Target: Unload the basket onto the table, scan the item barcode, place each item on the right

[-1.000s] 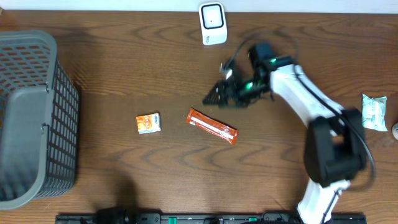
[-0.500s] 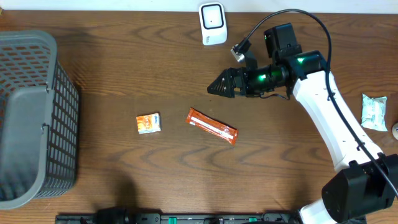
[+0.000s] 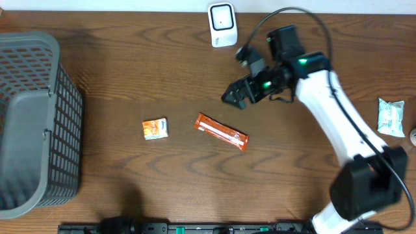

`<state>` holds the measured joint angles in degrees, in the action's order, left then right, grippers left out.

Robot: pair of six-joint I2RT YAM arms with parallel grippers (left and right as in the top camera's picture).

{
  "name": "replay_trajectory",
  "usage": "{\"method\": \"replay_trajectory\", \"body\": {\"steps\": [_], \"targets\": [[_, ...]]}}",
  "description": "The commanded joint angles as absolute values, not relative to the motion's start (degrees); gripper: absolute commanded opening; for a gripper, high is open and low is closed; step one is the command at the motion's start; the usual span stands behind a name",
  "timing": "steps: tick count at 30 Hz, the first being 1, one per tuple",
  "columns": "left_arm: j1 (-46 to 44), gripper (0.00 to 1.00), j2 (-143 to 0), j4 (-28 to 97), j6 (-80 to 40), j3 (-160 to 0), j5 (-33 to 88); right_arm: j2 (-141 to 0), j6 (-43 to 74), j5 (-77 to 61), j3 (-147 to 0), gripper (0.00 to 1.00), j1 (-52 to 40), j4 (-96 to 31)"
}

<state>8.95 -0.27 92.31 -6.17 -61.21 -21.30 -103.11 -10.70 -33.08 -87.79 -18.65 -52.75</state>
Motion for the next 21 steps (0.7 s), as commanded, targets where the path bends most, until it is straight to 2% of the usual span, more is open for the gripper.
{"method": "replay_trajectory", "body": {"steps": [1, 13, 15, 17, 21], "targets": [[9.15, 0.84, -0.27, 96.77, -6.11, -61.23, -21.85, -110.19, -23.97, -31.57, -87.64, 0.99, -22.17, -53.47], [9.15, 0.84, -0.27, 96.77, -6.11, -61.23, -21.85, -122.28, -25.82, -24.47, -87.64, 0.98, -28.38, -50.59], [9.15, 0.84, -0.27, 96.77, -6.11, -61.23, -21.85, -123.00, -25.80, -24.73, -87.64, 0.95, -29.34, -51.18], [9.15, 0.84, -0.27, 96.77, -6.11, -61.23, -21.85, -123.44, -26.09, -24.25, -87.64, 0.86, -30.20, -52.21], [9.15, 0.84, -0.27, 96.77, -6.11, -61.23, -21.85, -123.85, -26.89, -23.77, -87.57, 0.63, -31.51, -55.51]]}}
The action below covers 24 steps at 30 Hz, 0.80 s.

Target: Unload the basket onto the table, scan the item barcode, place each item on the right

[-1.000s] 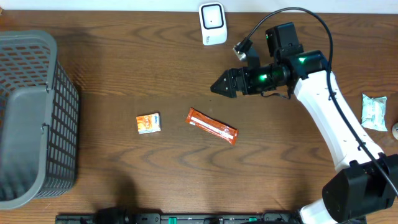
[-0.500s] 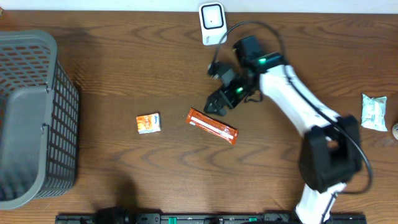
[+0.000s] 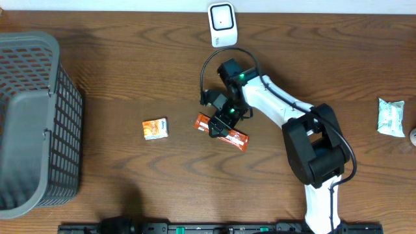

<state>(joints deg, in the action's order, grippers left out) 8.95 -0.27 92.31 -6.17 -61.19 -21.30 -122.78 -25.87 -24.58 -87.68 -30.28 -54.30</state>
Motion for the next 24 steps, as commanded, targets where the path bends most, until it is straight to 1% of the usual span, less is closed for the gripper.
{"method": "replay_trajectory", "body": {"steps": [1, 5, 6, 7, 8, 9, 10, 15, 19, 22, 24], "targets": [[9.15, 0.84, -0.27, 96.77, -6.11, -61.23, -21.85, -123.90, -26.87, -23.38, -87.53, 0.58, -31.66, -55.88], [9.15, 0.84, -0.27, 96.77, -6.11, -61.23, -21.85, -123.94, -26.81, -22.55, -86.63, 0.43, -31.92, -55.96], [9.15, 0.84, -0.27, 96.77, -6.11, -61.23, -21.85, -124.03, -26.81, -22.55, -86.28, 0.38, -31.92, -55.94], [9.15, 0.84, -0.27, 96.77, -6.11, -61.23, -21.85, -124.05, -26.81, -22.55, -85.91, 0.30, -31.83, -55.92], [9.15, 0.84, -0.27, 96.77, -6.11, -61.23, -21.85, -124.11, -26.81, -22.57, -85.67, 0.20, -31.81, -55.81], [9.15, 0.84, -0.27, 96.77, -6.11, -61.23, -21.85, -124.11, -26.37, -22.57, -85.56, 0.06, -31.81, -55.81], [9.15, 0.84, -0.27, 96.77, -6.11, -61.23, -21.85, -124.11, -25.69, -22.61, -85.58, 0.01, -31.83, -55.79], [9.15, 0.84, -0.27, 96.77, -6.11, -61.23, -21.85, -124.07, -25.50, -24.53, -86.37, 0.01, -32.97, -56.95], [9.15, 0.84, -0.27, 96.77, -6.11, -61.23, -21.85, -124.07, -24.64, -26.83, -89.62, 0.01, -32.67, -60.42], [9.15, 0.84, -0.27, 96.77, -6.11, -61.23, -21.85, -124.07, -21.71, -32.40, -95.29, 0.01, -31.46, -65.01], [9.15, 0.84, -0.27, 96.77, -6.11, -61.23, -21.85, -124.07, -19.44, -38.59, -100.42, 0.01, -30.02, -68.79]]}}
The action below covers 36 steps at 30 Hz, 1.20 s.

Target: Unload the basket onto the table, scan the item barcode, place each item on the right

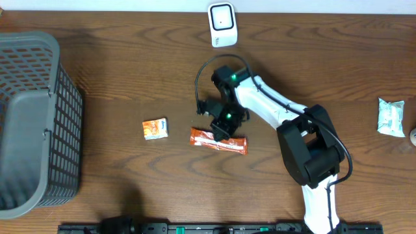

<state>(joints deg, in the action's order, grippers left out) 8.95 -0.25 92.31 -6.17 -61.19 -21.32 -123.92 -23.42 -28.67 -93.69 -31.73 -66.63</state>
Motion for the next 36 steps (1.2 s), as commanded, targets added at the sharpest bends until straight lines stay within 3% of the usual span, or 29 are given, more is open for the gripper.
{"method": "replay_trajectory", "body": {"steps": [1, 12, 18, 33, 36], "targets": [[9.15, 0.84, -0.27, 96.77, -6.11, -61.23, -21.85, -124.07, -18.81, -41.19, -102.30, 0.01, -29.41, -70.00], [9.15, 0.84, -0.27, 96.77, -6.11, -61.23, -21.85, -124.07, -9.13, -73.82, -107.61, 0.01, -18.81, -71.99], [9.15, 0.84, -0.27, 96.77, -6.11, -61.23, -21.85, -124.07, -8.14, -83.85, -107.61, 0.01, -14.79, -71.94], [9.15, 0.84, -0.27, 96.77, -6.11, -61.23, -21.85, -123.31, -8.14, -79.07, -108.07, 0.01, -9.65, -67.51], [9.15, 0.84, -0.27, 96.77, -6.11, -61.23, -21.85, -122.08, -4.56, -72.14, -109.45, 0.02, -9.45, -62.72]]}}
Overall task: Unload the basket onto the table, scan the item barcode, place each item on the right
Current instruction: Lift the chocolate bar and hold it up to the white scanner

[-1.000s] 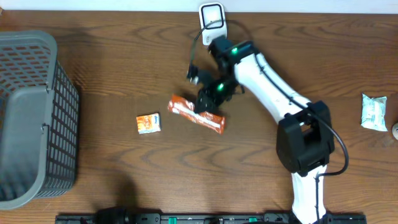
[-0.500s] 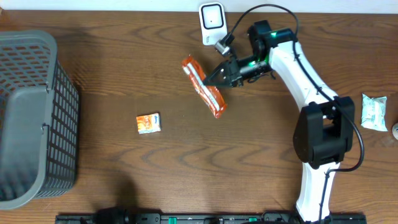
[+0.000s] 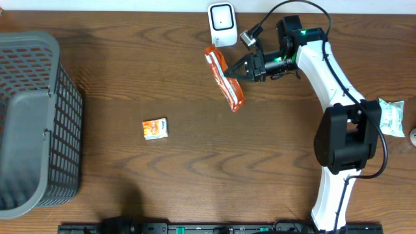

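An orange snack bar wrapper (image 3: 224, 79) hangs above the table just below the white barcode scanner (image 3: 222, 25) at the back edge. My right gripper (image 3: 235, 72) is shut on the wrapper's right side, with the arm reaching in from the right. The wrapper stands tilted, its upper end near the scanner's lower left corner. My left gripper is out of view.
A small orange packet (image 3: 155, 128) lies left of centre on the wooden table. A grey mesh basket (image 3: 36, 123) fills the left side. A white packet (image 3: 390, 117) rests at the right edge.
The right gripper was down on the orange wrapper at the table's middle. Now it holds the wrapper raised at the back, just below the scanner.
The right gripper first hovered empty near the scanner while the wrapper lay diagonal at the table's middle. It then stood on the wrapper, which afterwards lay nearly horizontal under the fingers. Now the wrapper is off the table, held in front of the scanner.
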`<state>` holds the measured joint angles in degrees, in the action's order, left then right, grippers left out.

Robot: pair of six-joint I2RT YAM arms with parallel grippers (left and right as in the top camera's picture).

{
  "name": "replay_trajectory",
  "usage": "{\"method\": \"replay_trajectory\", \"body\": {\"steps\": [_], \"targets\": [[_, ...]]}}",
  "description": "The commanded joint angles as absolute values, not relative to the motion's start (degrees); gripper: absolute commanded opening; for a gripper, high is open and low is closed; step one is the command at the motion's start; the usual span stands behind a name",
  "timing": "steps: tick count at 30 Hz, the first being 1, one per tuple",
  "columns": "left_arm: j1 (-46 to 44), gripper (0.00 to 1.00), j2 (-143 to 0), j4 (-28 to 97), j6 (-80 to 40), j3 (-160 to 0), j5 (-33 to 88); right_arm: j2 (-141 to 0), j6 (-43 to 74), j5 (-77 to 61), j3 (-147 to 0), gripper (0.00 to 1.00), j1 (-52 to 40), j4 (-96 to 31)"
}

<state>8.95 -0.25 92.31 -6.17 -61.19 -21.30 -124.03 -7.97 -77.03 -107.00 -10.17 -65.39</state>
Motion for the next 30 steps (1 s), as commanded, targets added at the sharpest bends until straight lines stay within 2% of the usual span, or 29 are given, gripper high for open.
{"method": "replay_trajectory", "body": {"steps": [1, 4, 8, 12, 19, 24, 30], "targets": [[9.15, 0.84, -0.27, 96.77, -6.11, -61.23, -21.85, -121.49, -2.37, -68.71, -109.93, 0.01, -9.45, -61.10], [9.15, 0.84, -0.27, 96.77, -6.11, -61.23, -21.85, -118.72, 3.14, -58.50, -110.74, 0.01, -9.61, -55.27], [9.15, 0.84, -0.27, 96.77, -6.11, -61.23, -21.85, -113.86, 4.86, -49.54, -110.78, 0.01, -10.28, -47.22], [9.15, 0.84, -0.27, 96.77, -6.11, -61.23, -21.85, -110.30, 5.19, -34.76, -110.78, 0.01, -12.01, -38.17], [9.15, 0.84, -0.27, 96.77, -6.11, -61.23, -21.85, -112.09, -6.76, -19.16, -110.76, 0.01, -16.58, -26.89], [9.15, 0.84, -0.27, 96.77, -6.11, -61.23, -21.85, -117.73, -11.75, 0.69, -110.76, 0.01, -20.80, -15.16], [9.15, 0.84, -0.27, 96.77, -6.11, -61.23, -21.85, -125.01, -15.99, 9.39, -110.76, 0.01, -23.03, 0.82]]}}
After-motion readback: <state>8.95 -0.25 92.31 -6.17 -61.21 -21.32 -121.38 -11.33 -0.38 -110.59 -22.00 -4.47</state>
